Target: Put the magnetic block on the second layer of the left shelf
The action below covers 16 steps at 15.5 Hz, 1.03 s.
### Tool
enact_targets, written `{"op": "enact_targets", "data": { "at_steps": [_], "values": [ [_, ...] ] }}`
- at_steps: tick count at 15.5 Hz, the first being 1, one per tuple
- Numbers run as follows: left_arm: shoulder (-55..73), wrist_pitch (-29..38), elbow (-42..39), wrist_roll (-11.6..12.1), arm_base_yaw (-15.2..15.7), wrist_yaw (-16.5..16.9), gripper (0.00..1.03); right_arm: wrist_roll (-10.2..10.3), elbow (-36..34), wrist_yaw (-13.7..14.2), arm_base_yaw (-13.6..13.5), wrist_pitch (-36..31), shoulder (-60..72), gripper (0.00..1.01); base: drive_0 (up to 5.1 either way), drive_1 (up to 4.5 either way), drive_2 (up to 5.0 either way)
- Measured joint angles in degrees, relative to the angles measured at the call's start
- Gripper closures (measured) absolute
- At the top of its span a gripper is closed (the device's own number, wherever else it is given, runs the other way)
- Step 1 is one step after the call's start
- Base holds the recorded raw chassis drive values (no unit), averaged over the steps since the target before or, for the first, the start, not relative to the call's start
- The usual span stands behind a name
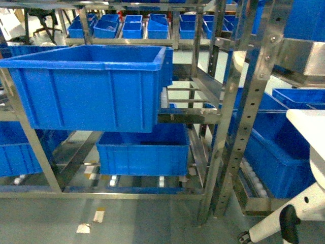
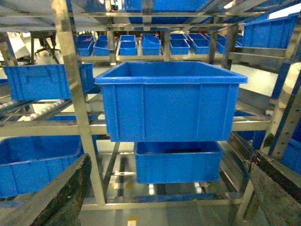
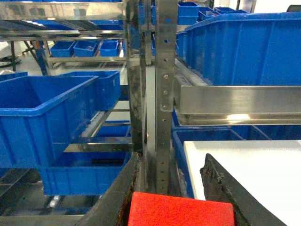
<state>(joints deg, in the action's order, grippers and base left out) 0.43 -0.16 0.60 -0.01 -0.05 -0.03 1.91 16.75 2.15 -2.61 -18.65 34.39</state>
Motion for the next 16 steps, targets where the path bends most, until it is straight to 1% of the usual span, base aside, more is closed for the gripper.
{"op": "enact_targets", "data": {
  "at_steps": [14, 16],
  "values": [
    [0.0, 0.0, 0.0, 0.0, 0.0, 0.0, 0.05, 0.0, 0.0, 0.0, 0.0, 0.0, -0.1, 0.67, -5.1, 2.40, 2.4],
    [0.0, 0.0, 0.0, 0.0, 0.0, 0.0, 0.05, 0.0, 0.0, 0.0, 0.0, 0.0, 0.0, 0.67, -4.9, 3.38, 1.3]
  ]
}}
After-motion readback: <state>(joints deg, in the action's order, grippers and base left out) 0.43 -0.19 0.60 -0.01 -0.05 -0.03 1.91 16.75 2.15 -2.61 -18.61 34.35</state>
